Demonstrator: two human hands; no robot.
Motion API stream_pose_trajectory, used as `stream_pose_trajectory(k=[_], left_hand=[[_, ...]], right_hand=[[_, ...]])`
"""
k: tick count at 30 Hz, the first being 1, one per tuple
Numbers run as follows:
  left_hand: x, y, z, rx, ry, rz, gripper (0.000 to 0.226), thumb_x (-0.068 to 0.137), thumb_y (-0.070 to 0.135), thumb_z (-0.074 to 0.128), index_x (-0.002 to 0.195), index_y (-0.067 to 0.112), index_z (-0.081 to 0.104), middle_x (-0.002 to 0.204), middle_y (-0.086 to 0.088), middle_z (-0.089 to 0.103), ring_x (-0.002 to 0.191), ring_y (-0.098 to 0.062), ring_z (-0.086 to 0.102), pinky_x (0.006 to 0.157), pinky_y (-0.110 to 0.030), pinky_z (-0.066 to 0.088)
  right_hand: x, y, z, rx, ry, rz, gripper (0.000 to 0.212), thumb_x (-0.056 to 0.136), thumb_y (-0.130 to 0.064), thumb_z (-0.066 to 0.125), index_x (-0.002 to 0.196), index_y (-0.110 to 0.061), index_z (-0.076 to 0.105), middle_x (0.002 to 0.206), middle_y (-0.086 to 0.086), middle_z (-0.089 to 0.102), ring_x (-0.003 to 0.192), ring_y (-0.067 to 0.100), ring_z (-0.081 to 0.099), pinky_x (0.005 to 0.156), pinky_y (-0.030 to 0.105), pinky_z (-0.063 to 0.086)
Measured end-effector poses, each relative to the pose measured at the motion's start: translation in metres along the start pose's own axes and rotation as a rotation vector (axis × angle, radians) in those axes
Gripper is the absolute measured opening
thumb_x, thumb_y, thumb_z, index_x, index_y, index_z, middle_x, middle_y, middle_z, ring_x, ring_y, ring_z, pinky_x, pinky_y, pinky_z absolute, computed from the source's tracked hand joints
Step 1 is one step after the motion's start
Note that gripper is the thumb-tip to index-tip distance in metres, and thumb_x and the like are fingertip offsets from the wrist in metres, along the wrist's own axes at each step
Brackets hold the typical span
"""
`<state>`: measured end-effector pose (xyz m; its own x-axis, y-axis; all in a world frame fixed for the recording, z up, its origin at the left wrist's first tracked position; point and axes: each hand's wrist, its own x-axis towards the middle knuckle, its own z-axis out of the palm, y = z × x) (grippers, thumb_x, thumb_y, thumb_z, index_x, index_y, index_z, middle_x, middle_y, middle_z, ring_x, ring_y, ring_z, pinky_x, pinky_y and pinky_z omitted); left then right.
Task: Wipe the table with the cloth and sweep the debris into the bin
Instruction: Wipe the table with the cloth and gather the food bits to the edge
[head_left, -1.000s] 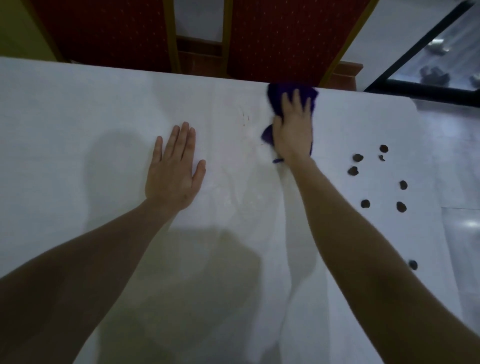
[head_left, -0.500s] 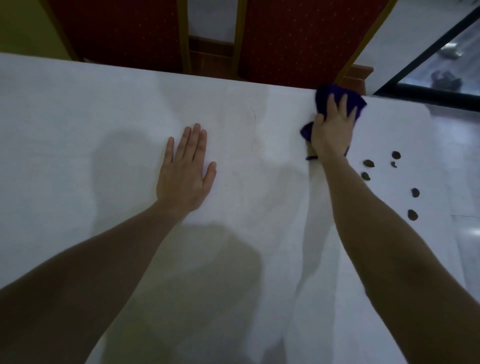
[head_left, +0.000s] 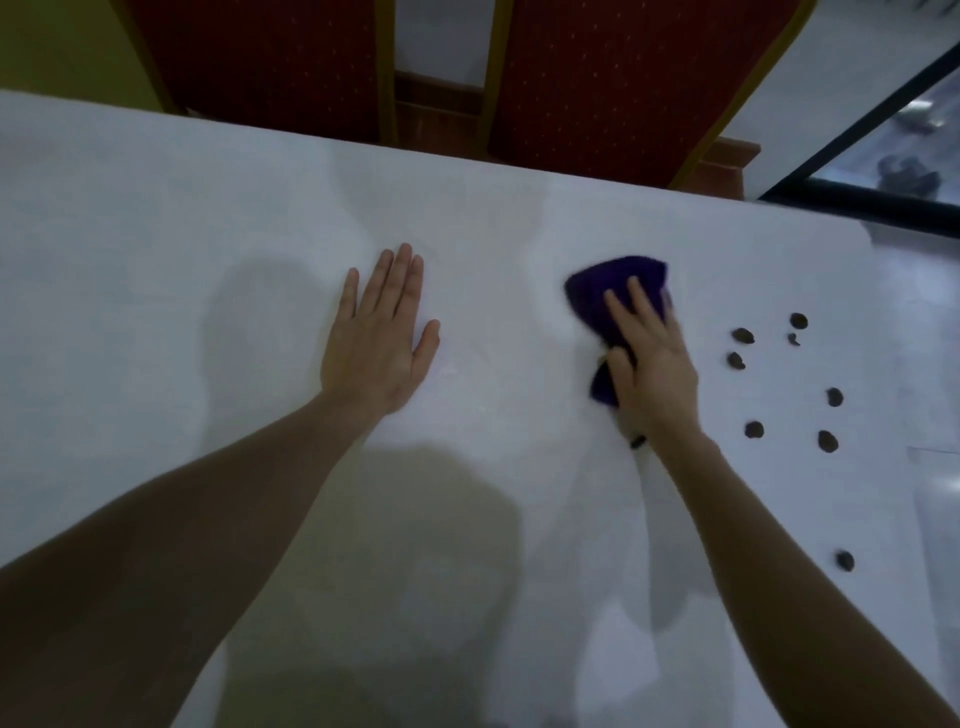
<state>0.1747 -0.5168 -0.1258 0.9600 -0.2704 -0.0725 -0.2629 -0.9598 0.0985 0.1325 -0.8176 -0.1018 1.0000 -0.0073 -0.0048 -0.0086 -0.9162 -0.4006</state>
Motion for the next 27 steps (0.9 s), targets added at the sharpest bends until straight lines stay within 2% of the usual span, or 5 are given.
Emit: stream_pose_trajectory(k=[6,11,17,21,27], left_hand=[[-0.002,0.0,0.0,-0.016,0.018,-0.003,0.07,0.099,0.049,0.006,0.158,0.01,0.002,0.167,-0.006,0.0,0.154,-0.019,0.0,0.125,-0.045,0.005],[-0.003,0.0,-0.001,-0.014,0.007,0.005,0.071,0.099,0.05,0.004,0.158,0.011,0.001,0.166,-0.006,0.0,0.154,-0.02,-0.001,0.124,-0.046,0.007],[-0.002,0.001,-0.003,0.002,-0.001,-0.004,0.07,0.099,0.048,0.004,0.157,0.009,0.001,0.166,-0.008,0.001,0.154,-0.022,0.001,0.124,-0.047,0.009],[-0.002,0.001,-0.003,0.005,-0.006,-0.007,0.069,0.099,0.047,0.006,0.157,0.009,0.0,0.166,-0.008,0.001,0.154,-0.022,0.002,0.124,-0.047,0.008],[-0.001,0.0,-0.004,-0.023,-0.016,-0.002,0.069,0.101,0.047,0.011,0.157,0.009,-0.001,0.166,-0.008,-0.002,0.154,-0.022,-0.002,0.124,-0.048,0.007]], right_hand=[[0.118,-0.019,0.002,0.059,0.097,0.202,0.053,0.098,-0.021,0.039,0.151,-0.02,0.033,0.162,0.007,0.02,0.148,0.035,0.012,0.121,0.045,0.014],[0.142,-0.075,0.036,-0.003,-0.061,-0.132,0.056,0.094,-0.023,0.038,0.15,-0.02,0.035,0.159,0.009,0.026,0.147,0.038,0.016,0.121,0.041,0.008],[0.02,-0.069,0.03,-0.001,-0.188,-0.371,0.054,0.096,-0.025,0.041,0.15,-0.024,0.037,0.16,-0.002,0.025,0.15,0.027,0.013,0.121,0.039,0.013],[-0.029,-0.019,0.004,-0.011,-0.098,-0.215,0.054,0.093,-0.026,0.04,0.147,-0.025,0.041,0.158,-0.005,0.026,0.149,0.02,0.013,0.117,0.039,0.025],[0.062,-0.012,-0.001,0.061,0.089,0.245,0.054,0.095,-0.021,0.04,0.15,-0.022,0.037,0.161,0.005,0.023,0.148,0.035,0.015,0.119,0.049,0.022]])
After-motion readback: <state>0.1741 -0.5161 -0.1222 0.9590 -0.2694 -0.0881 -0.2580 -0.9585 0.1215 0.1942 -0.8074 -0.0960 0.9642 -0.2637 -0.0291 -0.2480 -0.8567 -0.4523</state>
